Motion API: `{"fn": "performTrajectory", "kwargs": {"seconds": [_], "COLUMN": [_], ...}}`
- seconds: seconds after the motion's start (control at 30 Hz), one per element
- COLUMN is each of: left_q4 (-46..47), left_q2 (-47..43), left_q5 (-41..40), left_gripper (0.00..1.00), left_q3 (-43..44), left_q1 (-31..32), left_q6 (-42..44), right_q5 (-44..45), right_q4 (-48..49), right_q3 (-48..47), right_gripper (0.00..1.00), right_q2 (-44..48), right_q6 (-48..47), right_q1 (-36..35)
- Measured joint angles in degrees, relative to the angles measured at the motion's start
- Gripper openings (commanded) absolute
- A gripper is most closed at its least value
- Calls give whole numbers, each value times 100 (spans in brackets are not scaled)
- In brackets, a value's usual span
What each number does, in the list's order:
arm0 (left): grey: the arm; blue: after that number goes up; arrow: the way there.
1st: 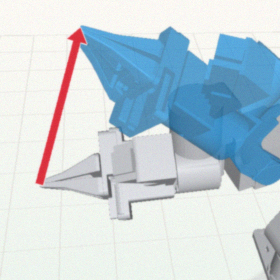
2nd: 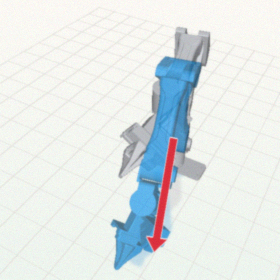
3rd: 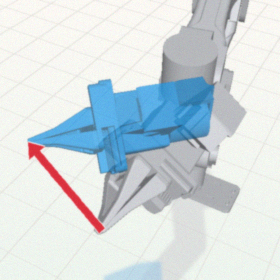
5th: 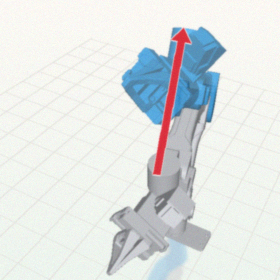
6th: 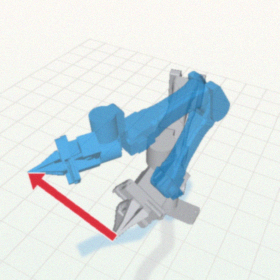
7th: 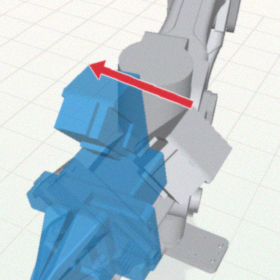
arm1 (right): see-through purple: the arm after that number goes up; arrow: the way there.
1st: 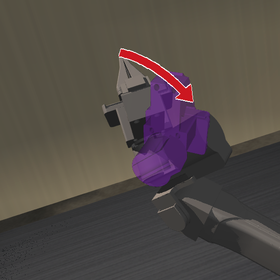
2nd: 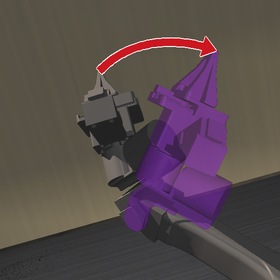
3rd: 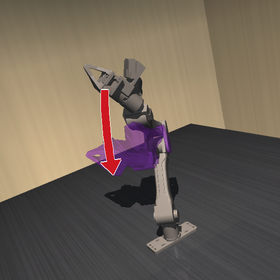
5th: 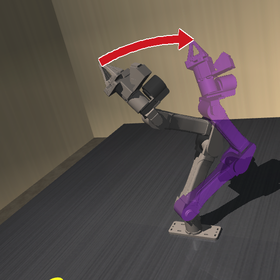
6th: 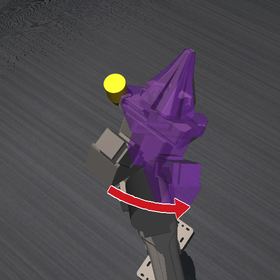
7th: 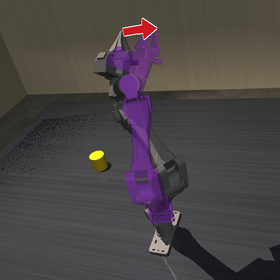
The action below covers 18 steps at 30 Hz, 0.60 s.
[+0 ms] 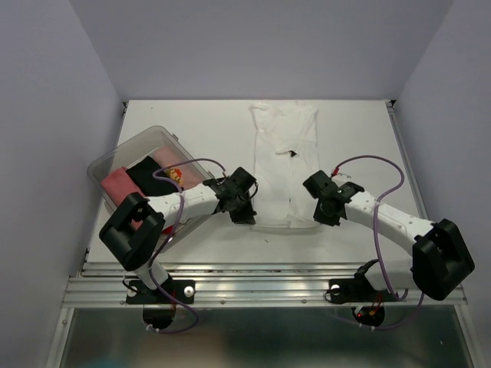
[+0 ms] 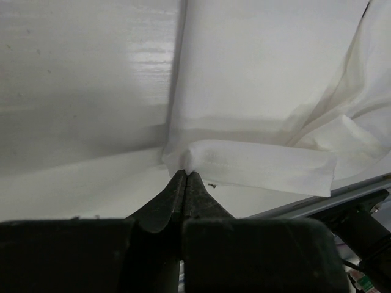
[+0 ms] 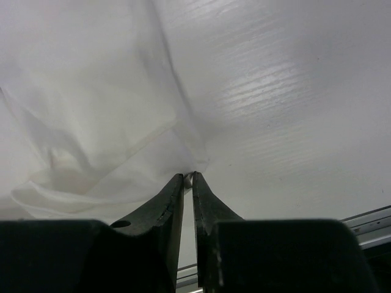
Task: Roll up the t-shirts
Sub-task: Roll the T-shirt to the center of the board.
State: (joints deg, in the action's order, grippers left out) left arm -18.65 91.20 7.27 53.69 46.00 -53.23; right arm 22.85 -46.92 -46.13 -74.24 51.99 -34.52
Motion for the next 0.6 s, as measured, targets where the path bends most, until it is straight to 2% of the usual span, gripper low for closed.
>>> {"fn": "performTrajectory", "kwargs": {"seconds": [0.1, 0.13, 0.2, 0.27, 0.4, 0.53, 0.6], "left_q4": [-2, -7, -17, -98, -337, -540, -640], "left_q2": [24, 24, 24, 24, 11, -173, -343], "left_q5": [-52, -74, -133, -214, -474, -831, -1060], "left_gripper": [42, 45, 51, 61, 63, 61, 57], "left_q3": [98, 120, 157, 223, 481, 763, 898], "left_q1": [0, 0, 0, 0, 0, 20, 50], "left_q6": [57, 66, 118, 144, 254, 369, 437], "right_q5": [52, 68, 74, 79, 72, 59, 11], "right_q4": [96, 120, 162, 201, 282, 286, 284], "right_q3": [-15, -31, -59, -111, -223, -227, -232], "right_gripper": [29, 37, 42, 47, 52, 52, 44], "right_q2": [-81, -98, -105, -105, -35, 426, 684], "right_q6": [-37, -68, -79, -111, -127, -151, -214], "right_q1": [46, 68, 76, 76, 76, 79, 79]}}
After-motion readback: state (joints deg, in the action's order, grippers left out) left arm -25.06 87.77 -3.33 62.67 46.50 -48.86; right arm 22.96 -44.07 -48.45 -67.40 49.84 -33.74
